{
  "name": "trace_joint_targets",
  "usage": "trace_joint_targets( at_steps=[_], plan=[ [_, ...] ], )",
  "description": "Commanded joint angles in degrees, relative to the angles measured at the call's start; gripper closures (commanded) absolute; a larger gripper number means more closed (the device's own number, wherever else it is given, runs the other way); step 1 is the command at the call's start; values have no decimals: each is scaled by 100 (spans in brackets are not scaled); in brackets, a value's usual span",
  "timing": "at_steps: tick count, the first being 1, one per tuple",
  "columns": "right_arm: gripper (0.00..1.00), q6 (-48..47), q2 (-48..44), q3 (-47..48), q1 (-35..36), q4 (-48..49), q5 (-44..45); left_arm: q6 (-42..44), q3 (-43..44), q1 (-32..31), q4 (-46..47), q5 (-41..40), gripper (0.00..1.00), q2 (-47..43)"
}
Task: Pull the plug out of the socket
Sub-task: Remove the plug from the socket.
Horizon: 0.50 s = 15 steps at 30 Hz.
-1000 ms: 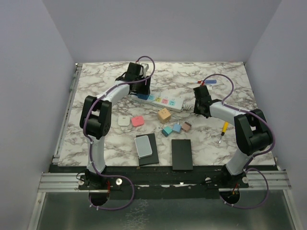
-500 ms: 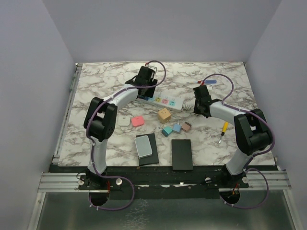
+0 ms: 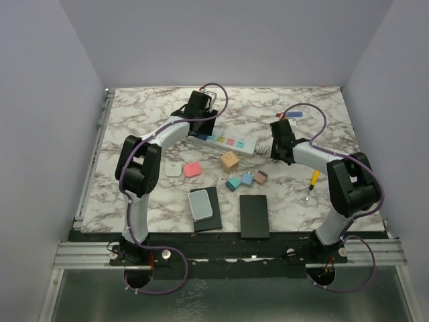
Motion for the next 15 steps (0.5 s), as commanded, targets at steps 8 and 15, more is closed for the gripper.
trace_joint_targets(
  at_steps=[8,15],
  plan=[
    [96,-58,376,-33,-169,-545,101,-256,283,707,-389,1100,100,46],
    [96,-59,392,-19,-180,-563,92,-439,351,894,-393,1445,100,94]
  ],
)
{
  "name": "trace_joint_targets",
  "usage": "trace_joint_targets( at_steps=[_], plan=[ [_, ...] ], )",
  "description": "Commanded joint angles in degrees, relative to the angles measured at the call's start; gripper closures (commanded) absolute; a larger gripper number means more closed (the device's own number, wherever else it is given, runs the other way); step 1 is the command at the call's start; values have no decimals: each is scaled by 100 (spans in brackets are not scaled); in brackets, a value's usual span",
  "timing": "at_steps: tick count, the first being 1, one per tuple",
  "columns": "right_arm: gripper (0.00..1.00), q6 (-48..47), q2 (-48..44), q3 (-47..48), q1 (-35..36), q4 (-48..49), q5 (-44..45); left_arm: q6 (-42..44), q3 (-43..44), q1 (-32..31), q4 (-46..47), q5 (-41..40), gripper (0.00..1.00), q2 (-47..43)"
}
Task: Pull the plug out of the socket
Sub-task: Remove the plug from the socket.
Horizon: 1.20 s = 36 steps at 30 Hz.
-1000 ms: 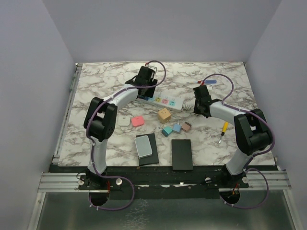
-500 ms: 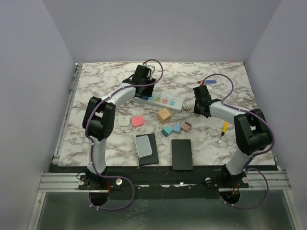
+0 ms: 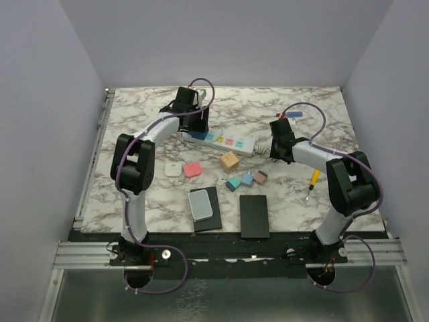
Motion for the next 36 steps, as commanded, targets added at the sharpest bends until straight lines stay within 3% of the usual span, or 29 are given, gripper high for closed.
trace_joint_targets(
  at_steps=[1,13,23,30,36],
  plan=[
    [96,-61,330,-117,-182,-544,141,-44,218,303,-136,113,100,68],
    [96,-70,354,-97,-195,-568,146,-356,159,512,32,459,100,1],
    [95,-110,284,-77,-195,-580,39,223,-43,128,54,-687,100,-223],
    [51,-738,-634,-323,-195,-257,-650,866,-67,-8,25,-220,100,-225],
    [29,-1445,-1416,-530,-151,428,-2021,1252,34,0,-185,265,100,-186]
  ],
)
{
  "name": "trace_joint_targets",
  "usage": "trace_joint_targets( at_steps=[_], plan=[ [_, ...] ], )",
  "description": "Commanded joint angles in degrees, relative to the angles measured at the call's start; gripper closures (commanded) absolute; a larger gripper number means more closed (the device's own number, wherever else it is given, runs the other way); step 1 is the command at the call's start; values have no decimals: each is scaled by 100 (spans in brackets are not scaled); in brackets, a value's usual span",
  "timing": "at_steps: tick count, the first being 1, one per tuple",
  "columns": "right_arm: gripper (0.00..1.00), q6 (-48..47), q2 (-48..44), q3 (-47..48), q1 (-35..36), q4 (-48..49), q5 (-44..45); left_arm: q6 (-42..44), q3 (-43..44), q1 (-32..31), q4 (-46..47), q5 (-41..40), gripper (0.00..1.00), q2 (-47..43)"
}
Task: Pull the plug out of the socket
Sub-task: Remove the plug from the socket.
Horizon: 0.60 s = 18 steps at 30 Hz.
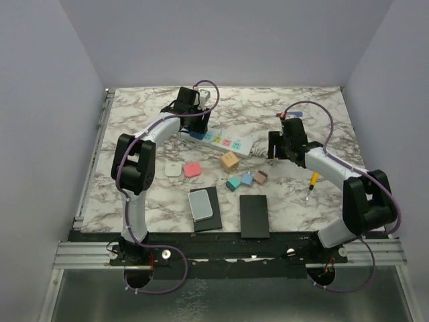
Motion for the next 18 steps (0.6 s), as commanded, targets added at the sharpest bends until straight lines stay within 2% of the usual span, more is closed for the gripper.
trace_joint_targets(
  at_steps=[1,8,18],
  plan=[
    [27,-747,-493,-41,59,566,-1231,561,39,45,-211,372,100,-190],
    [26,-1861,261,705,482,794,-1603,767,173,254,-464,1032,100,-237],
    [19,-2629,1127,1288,782,844,-1718,666,271,347,-519,1331,100,-240]
  ],
)
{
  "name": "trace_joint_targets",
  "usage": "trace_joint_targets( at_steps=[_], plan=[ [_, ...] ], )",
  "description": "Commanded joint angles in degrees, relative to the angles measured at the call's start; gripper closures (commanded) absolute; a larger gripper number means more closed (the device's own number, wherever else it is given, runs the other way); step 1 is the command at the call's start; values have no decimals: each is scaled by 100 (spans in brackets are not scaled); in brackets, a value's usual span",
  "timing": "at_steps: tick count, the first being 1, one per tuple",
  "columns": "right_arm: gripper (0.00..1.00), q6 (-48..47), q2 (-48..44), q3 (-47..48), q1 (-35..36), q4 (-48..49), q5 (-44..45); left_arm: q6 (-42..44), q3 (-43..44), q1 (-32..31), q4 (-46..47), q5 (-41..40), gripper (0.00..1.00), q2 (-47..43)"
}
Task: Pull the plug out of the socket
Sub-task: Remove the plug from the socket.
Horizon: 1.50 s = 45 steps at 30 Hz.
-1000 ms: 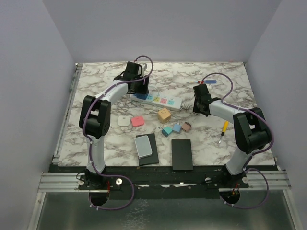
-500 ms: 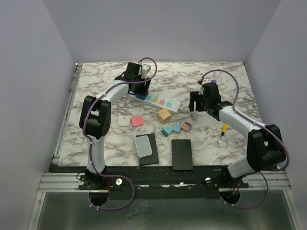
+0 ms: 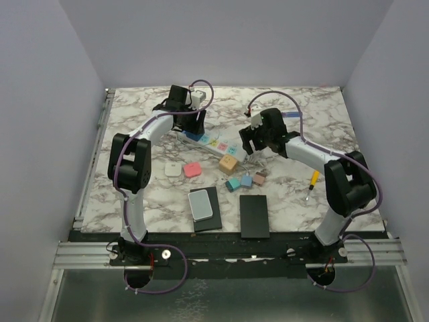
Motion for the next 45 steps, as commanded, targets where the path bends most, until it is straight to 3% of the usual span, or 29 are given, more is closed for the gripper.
trace_joint_targets(
  at_steps=[1,20,33,45],
  plan=[
    [19,-513,301,219,130,83,-258,37,207,20,-195,389,100,-240],
    [20,-712,571,88,782,-96,-332,-70,274,39,-238,149,100,-248],
    [14,-1070,943,122,1098,137,1008,-101,285,39,-238,175,100,-268],
    [13,-1357,1210,392,1097,190,1233,-101,282,39,-238,175,100,-267]
  ],
)
